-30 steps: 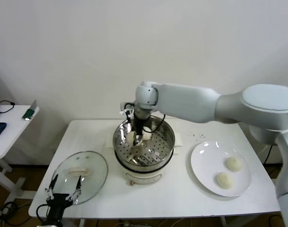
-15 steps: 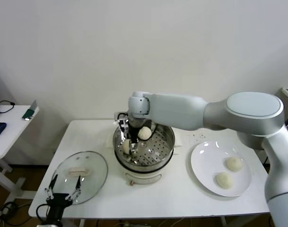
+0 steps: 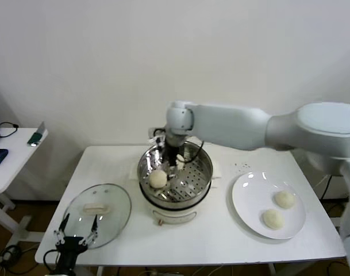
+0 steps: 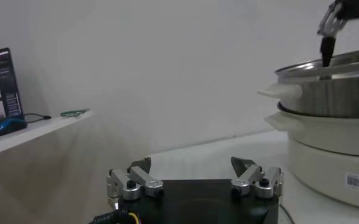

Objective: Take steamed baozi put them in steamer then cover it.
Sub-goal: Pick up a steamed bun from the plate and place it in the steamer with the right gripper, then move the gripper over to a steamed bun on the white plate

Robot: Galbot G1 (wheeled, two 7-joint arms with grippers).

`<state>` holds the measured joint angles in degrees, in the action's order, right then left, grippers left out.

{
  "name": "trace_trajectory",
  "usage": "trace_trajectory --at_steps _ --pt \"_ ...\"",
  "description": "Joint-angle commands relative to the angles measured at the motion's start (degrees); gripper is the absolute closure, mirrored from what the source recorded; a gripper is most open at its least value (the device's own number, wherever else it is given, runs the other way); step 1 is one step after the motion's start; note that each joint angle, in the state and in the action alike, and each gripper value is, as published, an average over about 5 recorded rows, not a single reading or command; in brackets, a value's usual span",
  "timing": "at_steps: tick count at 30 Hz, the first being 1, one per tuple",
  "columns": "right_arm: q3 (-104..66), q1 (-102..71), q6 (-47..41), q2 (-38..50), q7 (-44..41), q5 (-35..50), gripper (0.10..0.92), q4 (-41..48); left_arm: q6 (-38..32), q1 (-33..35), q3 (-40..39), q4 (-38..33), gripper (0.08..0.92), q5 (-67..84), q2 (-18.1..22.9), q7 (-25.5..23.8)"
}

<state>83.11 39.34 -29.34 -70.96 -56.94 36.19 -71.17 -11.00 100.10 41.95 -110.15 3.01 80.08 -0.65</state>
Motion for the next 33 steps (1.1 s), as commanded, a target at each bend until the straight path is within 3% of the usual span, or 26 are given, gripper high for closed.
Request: trace_trajectory --at_steps 1,8,15,23,33 --pt "2.4 8.4 2.4 17.9 -1.5 -2.3 0.203 -13.0 0.2 -0.1 -0.1 -0.3 0.177 -1.3 0.0 -0.2" --pt "4.1 6.3 3.1 36.8 -3.2 -10.0 0.203 -23.7 0.6 -0.6 -0.3 -0.8 0.177 -1.4 -0.2 -0.1" --pt "-2.8 -9.8 5.2 47.0 -3.9 -22.3 0.203 -23.3 1.2 -0.8 -0.7 -1.0 0.177 -1.7 -0.1 -0.1" --pt "-13.9 -27.3 7.2 49.7 -4.6 -30.9 0.203 -18.6 1.3 -0.3 -0.5 -1.0 0.177 -1.8 -0.2 -0.1" --pt "-19.0 -35.4 9.1 47.6 -4.9 -35.9 0.203 -13.4 1.2 -0.1 -0.2 -0.1 0.177 -2.2 0.0 -0.2"
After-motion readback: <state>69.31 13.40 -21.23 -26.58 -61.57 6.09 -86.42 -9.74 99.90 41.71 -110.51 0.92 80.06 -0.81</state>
